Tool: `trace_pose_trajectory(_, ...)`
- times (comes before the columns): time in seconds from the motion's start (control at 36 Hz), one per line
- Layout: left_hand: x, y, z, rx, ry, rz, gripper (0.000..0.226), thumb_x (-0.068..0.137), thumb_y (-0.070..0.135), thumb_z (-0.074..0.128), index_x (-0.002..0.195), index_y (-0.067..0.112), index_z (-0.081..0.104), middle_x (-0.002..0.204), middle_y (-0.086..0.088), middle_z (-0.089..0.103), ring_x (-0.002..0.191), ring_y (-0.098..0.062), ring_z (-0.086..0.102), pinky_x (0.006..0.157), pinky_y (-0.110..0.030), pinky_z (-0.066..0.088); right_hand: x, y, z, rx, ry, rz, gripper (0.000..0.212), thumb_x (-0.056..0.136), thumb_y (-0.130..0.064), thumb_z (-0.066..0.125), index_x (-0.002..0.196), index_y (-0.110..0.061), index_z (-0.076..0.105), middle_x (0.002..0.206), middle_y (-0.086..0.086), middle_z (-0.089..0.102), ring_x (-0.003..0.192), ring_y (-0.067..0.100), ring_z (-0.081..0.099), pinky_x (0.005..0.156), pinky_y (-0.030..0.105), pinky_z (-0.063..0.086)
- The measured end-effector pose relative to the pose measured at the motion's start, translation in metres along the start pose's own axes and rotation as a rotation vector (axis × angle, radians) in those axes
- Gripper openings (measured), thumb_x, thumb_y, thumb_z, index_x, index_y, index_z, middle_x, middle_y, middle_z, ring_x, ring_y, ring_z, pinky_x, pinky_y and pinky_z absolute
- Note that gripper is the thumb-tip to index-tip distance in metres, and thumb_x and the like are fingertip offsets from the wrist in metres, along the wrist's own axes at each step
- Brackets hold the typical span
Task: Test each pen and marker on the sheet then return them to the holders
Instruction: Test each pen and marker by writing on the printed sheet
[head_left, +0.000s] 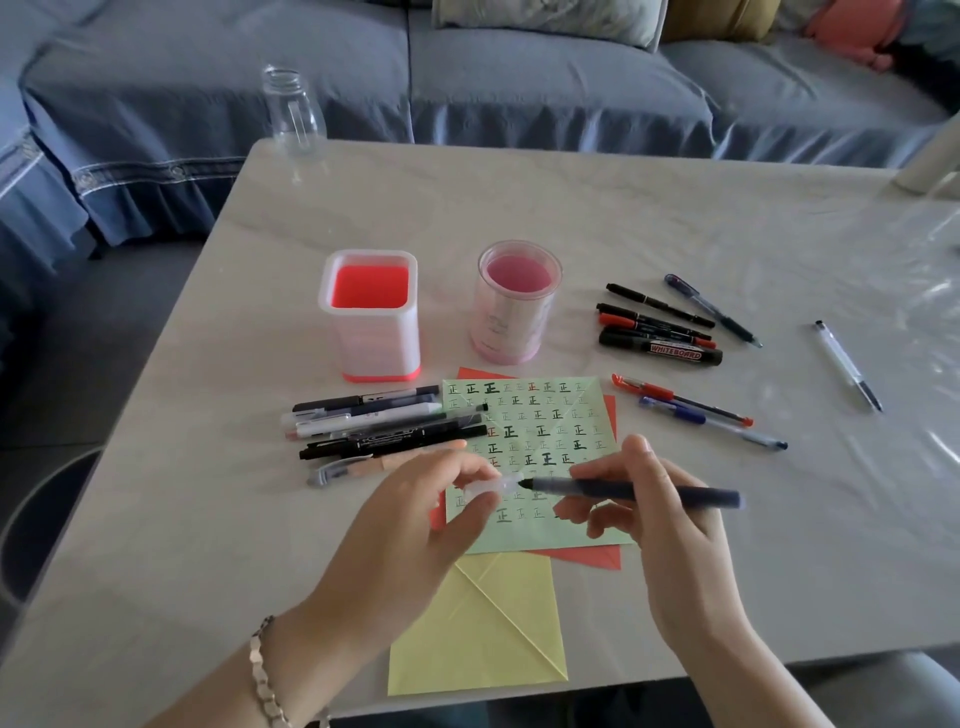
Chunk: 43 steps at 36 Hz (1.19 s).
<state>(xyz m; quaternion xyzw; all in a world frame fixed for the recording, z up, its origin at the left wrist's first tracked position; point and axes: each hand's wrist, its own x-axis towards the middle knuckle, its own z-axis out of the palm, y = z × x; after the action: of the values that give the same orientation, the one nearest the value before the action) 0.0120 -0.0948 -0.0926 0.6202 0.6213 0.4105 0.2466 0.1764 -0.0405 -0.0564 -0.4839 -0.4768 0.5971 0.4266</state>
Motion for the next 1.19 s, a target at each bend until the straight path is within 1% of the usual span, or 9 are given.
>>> trace_pose_trajectory(0.06,0.000,0.002,0.001,0.005,-0.019,0.043,0.024,0.089,0.047,0.054,0.095,0.026,0.064,0.089,0.039,0.052,0.084,0.020,0.045,0.075,0.002,0.030,0.000,0.000,-0.001,-0.018,-0.013,0.013,0.041,0.078,-0.036,0.047,0.055,-0.011,0.069,0.058,0.014,0.068,0.050,0.016,0.060,0.048,0.020,0.046)
trace_pose_trajectory(0.36,0.009,0.015,0.008,-0.123,-0.104,0.035,0.013,0.083,0.038,0.056,0.093,0.038,0.064,0.086,0.030,0.061,0.079,0.010,0.056,0.068,-0.002,0.037,0.004,-0.002,-0.011,0.042,0.002,0.050,0.041,0.093,-0.007,0.038,0.058,0.002,0.059,0.045,0.010,0.056,0.041,0.013,0.050,0.040,0.018,0.040)
trace_pose_trajectory(0.53,0.013,0.027,0.014,-0.311,-0.152,-0.090,0.019,0.085,0.039,0.052,0.075,0.031,0.066,0.062,0.016,0.058,0.051,-0.005,0.042,0.050,-0.019,0.033,0.007,0.004,-0.020,0.004,-0.079,-0.006,0.045,0.089,-0.008,0.040,0.051,-0.012,0.064,0.048,0.012,0.059,0.047,0.013,0.049,0.048,0.020,0.042)
trace_pose_trajectory(0.61,0.022,0.031,0.014,-0.344,-0.277,-0.159,0.028,0.090,0.035,0.053,0.066,0.022,0.062,0.054,0.011,0.052,0.047,-0.006,0.039,0.048,-0.019,0.032,0.007,0.005,-0.023,-0.023,-0.145,-0.008,0.036,0.078,-0.019,0.041,0.052,-0.013,0.065,0.050,0.013,0.061,0.049,0.013,0.053,0.049,0.019,0.043)
trace_pose_trajectory(0.72,0.027,0.037,0.020,-0.159,-0.520,-0.131,0.022,0.089,0.028,0.058,0.068,0.031,0.059,0.060,0.010,0.054,0.054,-0.001,0.045,0.054,-0.014,0.035,0.005,0.009,-0.020,-0.099,-0.241,0.077,0.039,0.092,0.001,0.040,0.058,-0.002,0.060,0.047,0.007,0.060,0.047,0.013,0.056,0.048,0.017,0.045)
trace_pose_trajectory(0.81,0.026,0.032,0.027,-0.074,-0.396,-0.105,0.017,0.091,0.032,0.055,0.075,0.028,0.060,0.064,0.008,0.055,0.060,-0.001,0.048,0.059,-0.019,0.038,0.012,0.016,-0.025,-0.228,-0.298,0.053,0.009,0.086,-0.011,0.056,0.078,-0.010,0.060,0.054,0.000,0.064,0.052,0.009,0.059,0.050,0.016,0.047)
trace_pose_trajectory(0.92,0.026,0.009,0.023,0.147,-0.086,-0.084,0.015,0.095,0.024,0.050,0.096,0.016,0.063,0.078,0.005,0.062,0.073,-0.009,0.055,0.068,-0.027,0.043,0.045,0.036,-0.060,-0.757,-0.221,-0.123,0.033,0.077,-0.021,0.071,0.100,-0.036,0.053,0.084,-0.010,0.065,0.075,0.003,0.057,0.070,0.011,0.042)
trace_pose_trajectory(1.03,0.027,-0.021,0.004,0.421,0.051,0.047,0.039,0.089,0.026,0.039,0.111,0.007,0.065,0.091,-0.003,0.064,0.083,-0.020,0.060,0.072,-0.034,0.051,0.085,0.037,-0.099,-1.098,0.137,-0.244,0.029,0.085,-0.003,0.055,0.113,-0.011,0.061,0.116,0.010,0.060,0.108,0.027,0.051,0.092,0.034,0.037)
trace_pose_trajectory(1.19,0.026,-0.066,-0.026,0.738,0.232,0.050,0.025,0.073,-0.006,0.069,0.096,0.004,0.071,0.080,-0.006,0.063,0.071,-0.029,0.061,0.068,-0.037,0.047,0.119,0.052,-0.128,-1.370,0.149,-0.101,0.031,0.088,-0.007,0.047,0.117,-0.012,0.055,0.120,0.012,0.054,0.117,0.031,0.040,0.099,0.040,0.027)
